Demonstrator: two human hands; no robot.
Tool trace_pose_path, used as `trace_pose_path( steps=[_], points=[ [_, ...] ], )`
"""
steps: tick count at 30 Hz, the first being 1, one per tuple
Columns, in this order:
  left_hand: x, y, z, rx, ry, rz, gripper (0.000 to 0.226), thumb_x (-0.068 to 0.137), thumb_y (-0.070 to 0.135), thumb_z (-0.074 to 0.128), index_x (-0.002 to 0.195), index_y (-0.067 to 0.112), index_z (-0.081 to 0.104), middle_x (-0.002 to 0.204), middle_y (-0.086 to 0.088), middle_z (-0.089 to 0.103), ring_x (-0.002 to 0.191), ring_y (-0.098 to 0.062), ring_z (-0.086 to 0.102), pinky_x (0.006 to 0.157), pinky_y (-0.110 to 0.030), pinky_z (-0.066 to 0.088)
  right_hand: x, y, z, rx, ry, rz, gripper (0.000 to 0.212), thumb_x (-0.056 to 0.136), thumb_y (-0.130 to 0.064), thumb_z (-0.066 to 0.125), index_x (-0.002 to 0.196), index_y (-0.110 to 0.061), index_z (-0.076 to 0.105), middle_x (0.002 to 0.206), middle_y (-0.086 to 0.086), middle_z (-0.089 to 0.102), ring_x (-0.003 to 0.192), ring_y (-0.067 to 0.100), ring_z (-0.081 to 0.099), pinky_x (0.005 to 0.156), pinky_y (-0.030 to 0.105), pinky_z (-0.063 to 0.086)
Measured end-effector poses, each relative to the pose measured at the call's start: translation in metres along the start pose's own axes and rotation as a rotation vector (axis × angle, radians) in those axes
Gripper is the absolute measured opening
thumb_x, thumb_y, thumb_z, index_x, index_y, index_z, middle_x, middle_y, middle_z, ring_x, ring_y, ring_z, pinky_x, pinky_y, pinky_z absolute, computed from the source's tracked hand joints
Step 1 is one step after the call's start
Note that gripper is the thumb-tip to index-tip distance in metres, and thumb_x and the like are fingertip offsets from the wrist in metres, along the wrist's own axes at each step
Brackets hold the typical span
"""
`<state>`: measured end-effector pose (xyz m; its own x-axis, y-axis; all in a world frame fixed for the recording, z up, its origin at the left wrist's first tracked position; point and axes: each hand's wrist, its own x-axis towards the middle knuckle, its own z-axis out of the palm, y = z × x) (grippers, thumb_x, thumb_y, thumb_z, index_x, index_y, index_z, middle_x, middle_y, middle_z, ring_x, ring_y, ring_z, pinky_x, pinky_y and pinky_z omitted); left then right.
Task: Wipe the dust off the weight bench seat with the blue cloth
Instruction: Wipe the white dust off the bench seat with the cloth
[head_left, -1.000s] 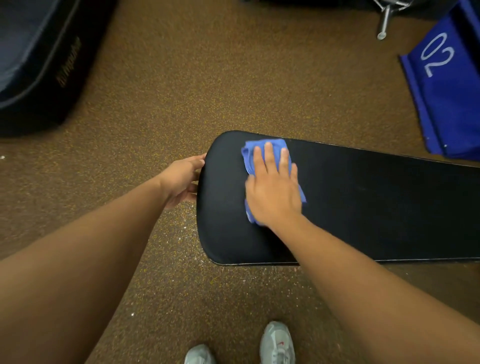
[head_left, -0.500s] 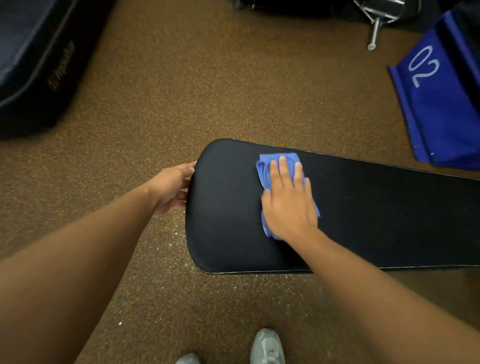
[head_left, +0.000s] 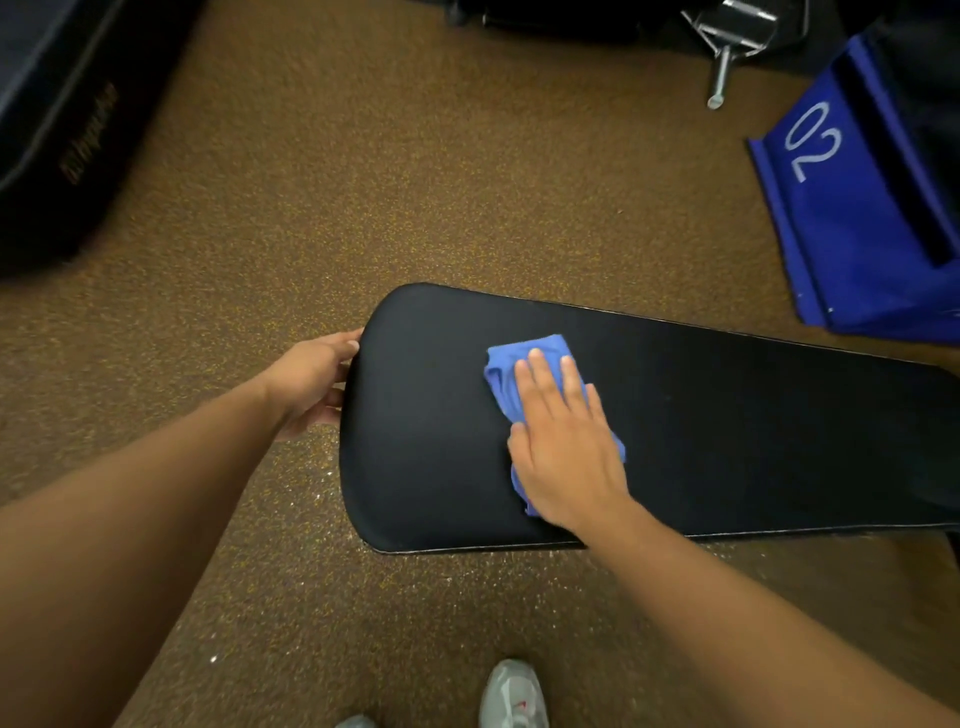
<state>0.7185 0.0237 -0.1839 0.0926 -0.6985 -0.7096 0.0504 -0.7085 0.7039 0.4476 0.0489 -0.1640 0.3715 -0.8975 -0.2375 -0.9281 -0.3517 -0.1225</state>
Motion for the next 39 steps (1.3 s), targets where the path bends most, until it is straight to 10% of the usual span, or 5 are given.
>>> trace_pose_path(
  steps=[5,15,25,34,39],
  points=[
    [-0.005,0.002,0.005,0.033,0.030,0.008,0.037,0.103,0.032,0.028,0.132,0.036,0.052,0.114,-0.002,0.067,0.102,-0.029,0.064,0.091,-0.044,0.047,0.049,-0.039,-0.006,0.022,0.033,0.076,0.063,0.098,-0.031,0.025,0.152,-0.012,-0.003,0.161,0.006,-0.006,0.146,0.034,-0.010,0.118,0.050,0.003],
    [-0.025,-0.015,0.006,0.109,0.241,0.139,0.045,0.081,0.051,0.055,0.123,0.035,0.061,0.122,0.003,0.066,0.110,-0.022,0.061,0.095,-0.046,0.049,-0.025,-0.062,0.021,0.015,0.090,-0.130,0.061,0.094,-0.039,0.031,0.149,-0.015,0.026,0.159,0.005,0.020,0.146,0.031,0.015,0.112,0.053,0.027],
    [-0.063,-0.006,0.042,0.914,0.174,0.636,0.061,0.089,0.044,0.044,0.146,0.024,0.035,0.157,-0.007,0.025,0.145,-0.026,0.017,0.117,-0.044,0.019,-0.026,-0.036,-0.004,0.102,-0.111,-0.244,0.097,0.082,-0.073,0.038,0.152,-0.019,-0.002,0.160,0.000,-0.016,0.142,0.021,-0.027,0.118,0.044,-0.005],
    [-0.062,0.034,0.112,1.614,-0.243,0.834,0.065,0.094,0.028,0.043,0.151,0.034,0.011,0.160,0.004,0.009,0.146,-0.021,0.009,0.112,-0.044,0.024,-0.043,-0.025,-0.017,0.267,0.081,0.338,0.069,0.089,-0.057,0.048,0.144,-0.018,0.033,0.132,0.000,0.047,0.121,0.020,0.042,0.096,0.038,0.039],
    [-0.068,0.036,0.119,1.858,-0.076,0.891,0.055,0.091,0.036,0.046,0.142,0.025,0.032,0.139,0.000,0.039,0.125,-0.024,0.033,0.090,-0.037,0.034,-0.037,-0.024,-0.025,0.525,-0.045,0.443,0.033,0.086,-0.048,0.060,0.105,-0.021,0.056,0.104,0.000,0.062,0.098,0.023,0.058,0.077,0.034,0.047]
  ],
)
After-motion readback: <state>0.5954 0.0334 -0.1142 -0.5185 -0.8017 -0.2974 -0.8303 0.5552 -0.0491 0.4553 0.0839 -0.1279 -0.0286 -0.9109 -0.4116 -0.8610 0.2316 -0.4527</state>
